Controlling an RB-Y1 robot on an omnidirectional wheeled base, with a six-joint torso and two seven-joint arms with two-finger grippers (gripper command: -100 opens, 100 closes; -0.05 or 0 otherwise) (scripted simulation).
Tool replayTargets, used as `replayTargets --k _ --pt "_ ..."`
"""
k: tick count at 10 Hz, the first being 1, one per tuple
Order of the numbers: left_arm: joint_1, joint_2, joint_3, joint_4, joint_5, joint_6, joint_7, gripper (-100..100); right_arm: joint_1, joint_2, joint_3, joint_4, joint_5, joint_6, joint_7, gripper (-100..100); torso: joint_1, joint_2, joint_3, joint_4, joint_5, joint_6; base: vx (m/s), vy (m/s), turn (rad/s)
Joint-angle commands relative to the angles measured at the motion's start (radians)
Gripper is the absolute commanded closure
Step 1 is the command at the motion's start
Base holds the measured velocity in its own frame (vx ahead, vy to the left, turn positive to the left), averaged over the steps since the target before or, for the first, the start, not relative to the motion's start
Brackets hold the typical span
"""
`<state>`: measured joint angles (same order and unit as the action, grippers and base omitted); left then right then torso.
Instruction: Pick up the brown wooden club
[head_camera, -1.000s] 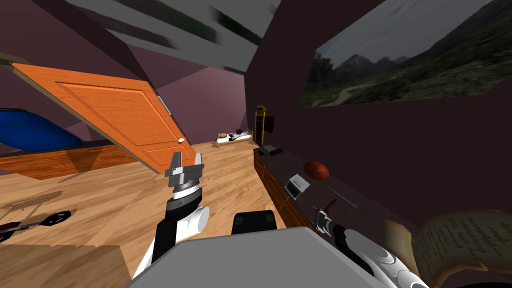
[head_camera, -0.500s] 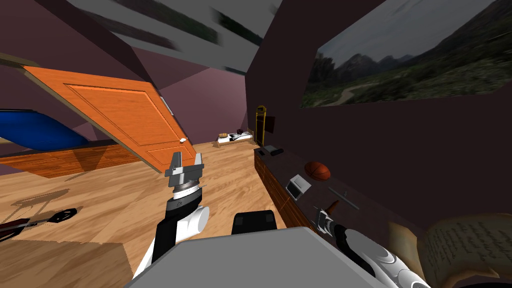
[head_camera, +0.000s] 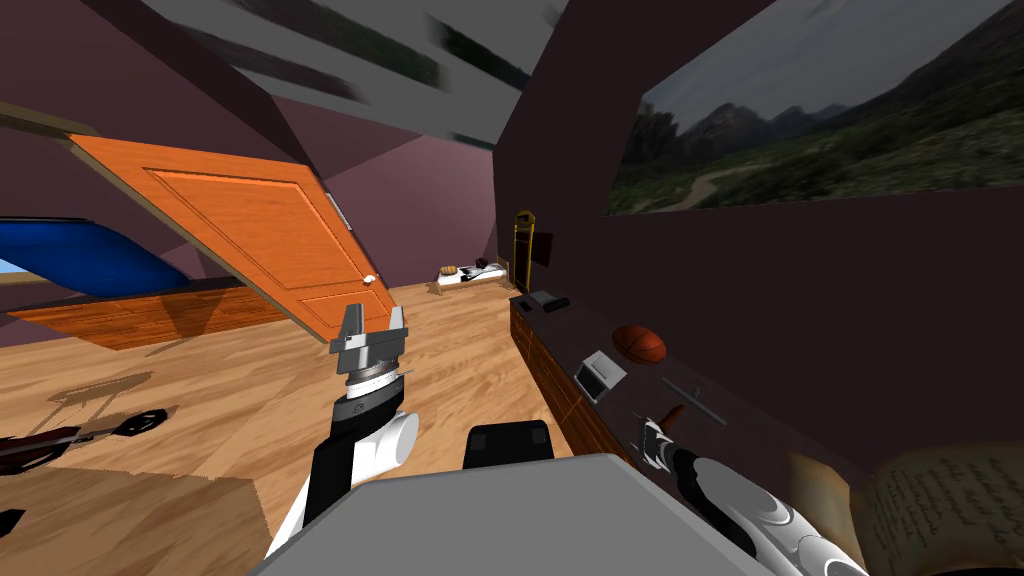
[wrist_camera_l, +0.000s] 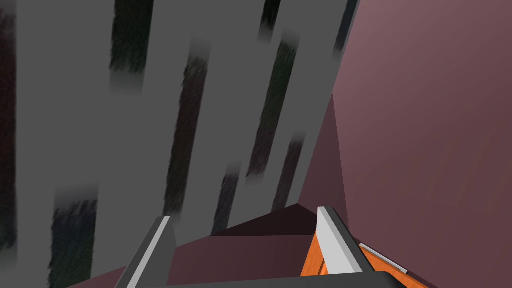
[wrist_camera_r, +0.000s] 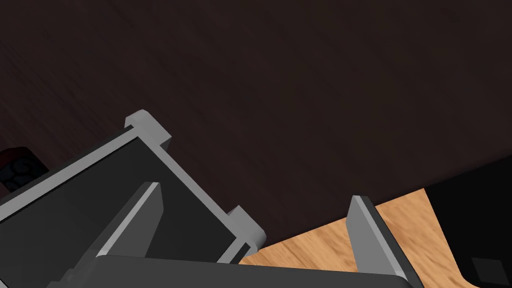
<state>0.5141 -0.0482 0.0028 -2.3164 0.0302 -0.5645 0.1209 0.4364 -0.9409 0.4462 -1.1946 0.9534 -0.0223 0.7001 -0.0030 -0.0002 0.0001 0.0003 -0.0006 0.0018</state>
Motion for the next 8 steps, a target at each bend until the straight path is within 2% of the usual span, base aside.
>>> replayTargets --k 1,8 --pt "0.000 0.000 0.000 0.000 0.000 0.000 0.000 0 0.000 0.001 -0.001 0.001 0.001 -0.001 0.001 -100 0.000 0.000 0.000 0.000 0.000 0.000 0.006 0.010 0.033" --pt "0.000 0.000 0.000 0.000 0.000 0.000 0.000 0 -0.002 -0.003 0.002 0.010 0.009 0.005 0.010 -100 0.001 0.000 0.000 0.000 0.000 0.000 0.001 0.002 0.007"
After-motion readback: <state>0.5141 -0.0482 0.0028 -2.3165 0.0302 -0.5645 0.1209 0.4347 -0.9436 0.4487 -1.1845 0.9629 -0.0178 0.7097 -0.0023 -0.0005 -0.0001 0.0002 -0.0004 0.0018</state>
